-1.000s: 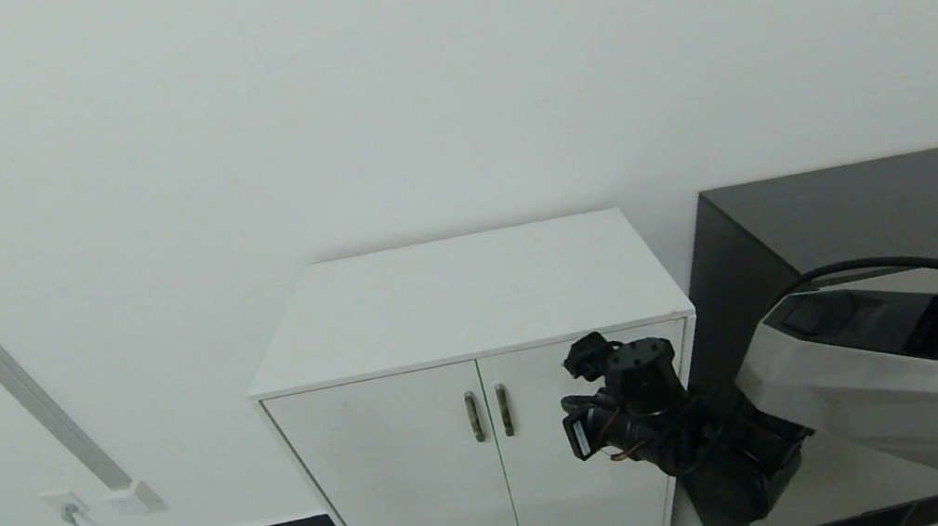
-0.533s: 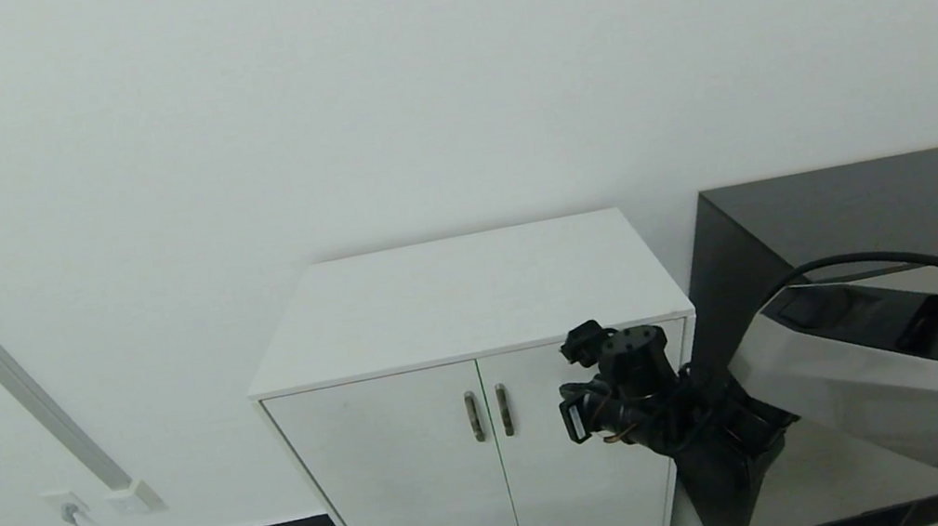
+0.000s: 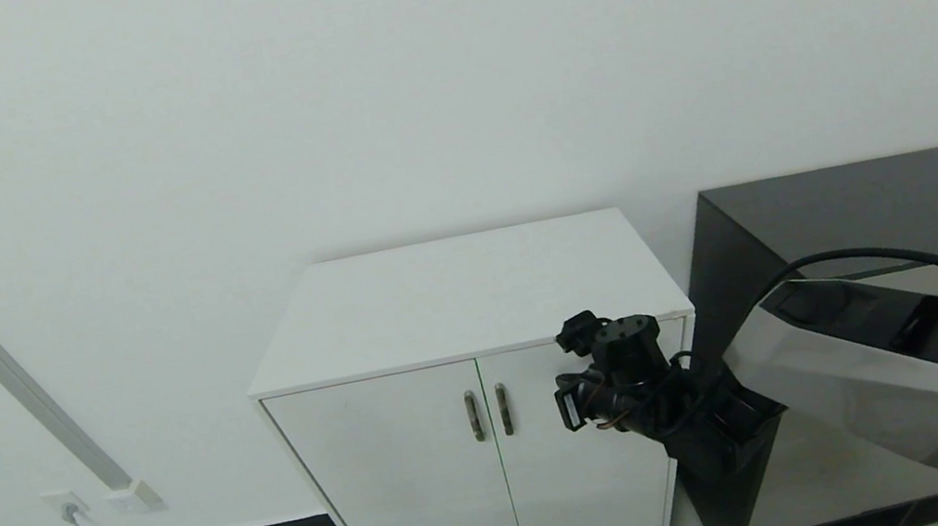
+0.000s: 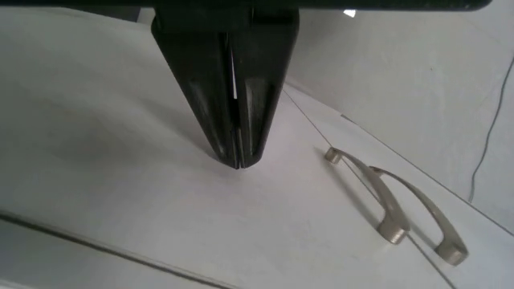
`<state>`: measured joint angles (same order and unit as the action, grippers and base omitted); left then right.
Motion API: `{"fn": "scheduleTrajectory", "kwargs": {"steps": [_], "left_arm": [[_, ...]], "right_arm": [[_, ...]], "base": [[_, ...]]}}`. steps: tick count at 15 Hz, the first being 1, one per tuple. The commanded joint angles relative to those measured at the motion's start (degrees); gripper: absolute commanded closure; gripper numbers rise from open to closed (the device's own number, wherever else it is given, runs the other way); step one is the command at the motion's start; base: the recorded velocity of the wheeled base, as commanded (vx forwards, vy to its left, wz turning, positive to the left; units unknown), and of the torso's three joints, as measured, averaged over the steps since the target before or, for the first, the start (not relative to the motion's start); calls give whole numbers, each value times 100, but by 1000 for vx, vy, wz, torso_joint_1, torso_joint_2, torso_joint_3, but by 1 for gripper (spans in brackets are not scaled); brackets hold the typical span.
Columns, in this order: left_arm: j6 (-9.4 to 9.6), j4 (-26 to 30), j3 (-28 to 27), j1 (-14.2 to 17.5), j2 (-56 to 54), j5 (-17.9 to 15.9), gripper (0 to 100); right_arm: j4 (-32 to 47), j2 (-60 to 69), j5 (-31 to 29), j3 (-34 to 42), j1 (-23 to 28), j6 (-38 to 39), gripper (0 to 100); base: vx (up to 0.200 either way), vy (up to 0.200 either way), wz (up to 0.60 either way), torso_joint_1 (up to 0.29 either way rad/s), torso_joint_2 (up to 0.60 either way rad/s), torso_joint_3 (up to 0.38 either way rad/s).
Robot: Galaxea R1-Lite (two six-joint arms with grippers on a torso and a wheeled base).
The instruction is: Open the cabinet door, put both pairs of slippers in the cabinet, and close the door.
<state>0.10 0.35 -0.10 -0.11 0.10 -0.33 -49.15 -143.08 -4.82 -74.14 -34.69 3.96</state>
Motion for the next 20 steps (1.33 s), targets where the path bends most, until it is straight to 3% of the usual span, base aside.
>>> {"fn": "scheduleTrajectory", "kwargs": {"steps": [1,6,11,16,20], "left_arm": [[-1,0,1,-7,-1,-2,100],[-10,0,1,2,-1,-2,100],[-10,0,1,-7,-1,-2,100],[-10,0,1,-7,-1,-2,100],[-10,0,1,-7,-1,-2,100]], "right_arm": [[-7,-44,-2,-56,33,-1,100],[11,-27,-2,-39,77,8,100],[-182,553,-2,664,-29,43,100],[-701,1705,-2,2027,-46,140,100],[-833,2540,-2,2958,217,140,100]], "base": [[0,0,0,0,0,0],[0,0,0,0,0,0],[0,0,0,0,0,0],[0,0,0,0,0,0],[0,0,0,0,0,0]]}}
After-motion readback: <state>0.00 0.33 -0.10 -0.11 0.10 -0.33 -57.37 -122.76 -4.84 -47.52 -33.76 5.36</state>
